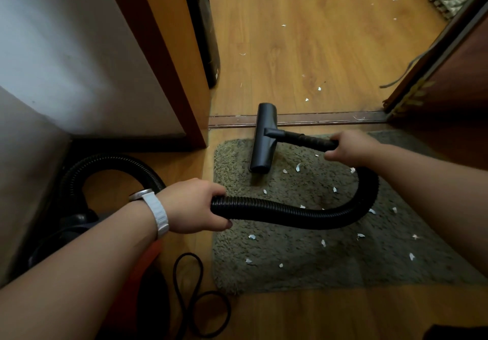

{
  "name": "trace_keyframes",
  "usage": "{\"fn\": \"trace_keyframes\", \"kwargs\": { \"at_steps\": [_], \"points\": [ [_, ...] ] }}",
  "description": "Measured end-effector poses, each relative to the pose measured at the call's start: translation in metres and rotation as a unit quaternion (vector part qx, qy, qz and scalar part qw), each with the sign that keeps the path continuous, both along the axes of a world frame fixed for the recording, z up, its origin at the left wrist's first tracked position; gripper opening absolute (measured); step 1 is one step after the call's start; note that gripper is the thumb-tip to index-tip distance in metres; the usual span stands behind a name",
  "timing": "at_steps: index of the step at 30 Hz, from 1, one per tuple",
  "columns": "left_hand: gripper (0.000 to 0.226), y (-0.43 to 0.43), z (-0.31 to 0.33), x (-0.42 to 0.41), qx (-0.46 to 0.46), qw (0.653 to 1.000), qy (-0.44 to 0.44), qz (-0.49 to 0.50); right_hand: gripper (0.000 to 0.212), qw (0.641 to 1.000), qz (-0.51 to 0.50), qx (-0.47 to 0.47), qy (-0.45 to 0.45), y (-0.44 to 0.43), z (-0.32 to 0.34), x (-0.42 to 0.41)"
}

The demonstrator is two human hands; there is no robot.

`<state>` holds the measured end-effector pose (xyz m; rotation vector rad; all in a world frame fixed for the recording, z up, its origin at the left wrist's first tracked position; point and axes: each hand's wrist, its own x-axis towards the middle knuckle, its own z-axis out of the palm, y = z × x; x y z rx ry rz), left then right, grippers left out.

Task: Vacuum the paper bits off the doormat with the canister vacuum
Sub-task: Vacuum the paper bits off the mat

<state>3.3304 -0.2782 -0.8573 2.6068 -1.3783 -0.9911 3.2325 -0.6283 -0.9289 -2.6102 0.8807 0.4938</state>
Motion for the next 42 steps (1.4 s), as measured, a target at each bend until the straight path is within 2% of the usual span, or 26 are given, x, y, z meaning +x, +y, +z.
{"fn": "trace_keyframes", "kwargs": {
  "at_steps": [4, 14, 20, 27, 32, 38, 42],
  "points": [
    [0.030, -0.012, -0.005, -0.005, -0.001, 1.000, -0.015, -0.022, 0.024, 0.998, 0.048, -0.017, 0.024, 0.005, 0.000, -0.010],
    [0.050, -0.038, -0.025, -0.036, 0.068, 0.993, 0.012, -0.099, 0.015, 0.974, 0.208, -0.028, 0.082, 0.015, -0.008, -0.042],
    [0.057, -0.038, -0.042, -0.048, 0.078, 0.989, -0.003, -0.123, 0.018, 0.976, 0.186, -0.060, 0.093, 0.000, -0.001, -0.055],
    [0.062, -0.032, -0.046, -0.050, 0.067, 0.989, -0.013, -0.130, 0.015, 0.987, 0.143, -0.041, 0.067, -0.003, 0.000, -0.073],
    [0.057, -0.019, -0.045, -0.054, 0.104, 0.982, -0.019, -0.155, 0.014, 0.978, 0.204, -0.036, 0.033, 0.030, 0.006, -0.051],
    [0.065, 0.010, -0.044, -0.049, 0.134, 0.978, -0.028, -0.154, 0.022, 0.952, 0.300, -0.037, 0.046, 0.078, -0.003, -0.019],
    [0.066, 0.023, -0.043, -0.038, 0.144, 0.978, -0.031, -0.148, 0.024, 0.946, 0.318, -0.023, 0.061, 0.094, -0.008, -0.007]
  ]
}}
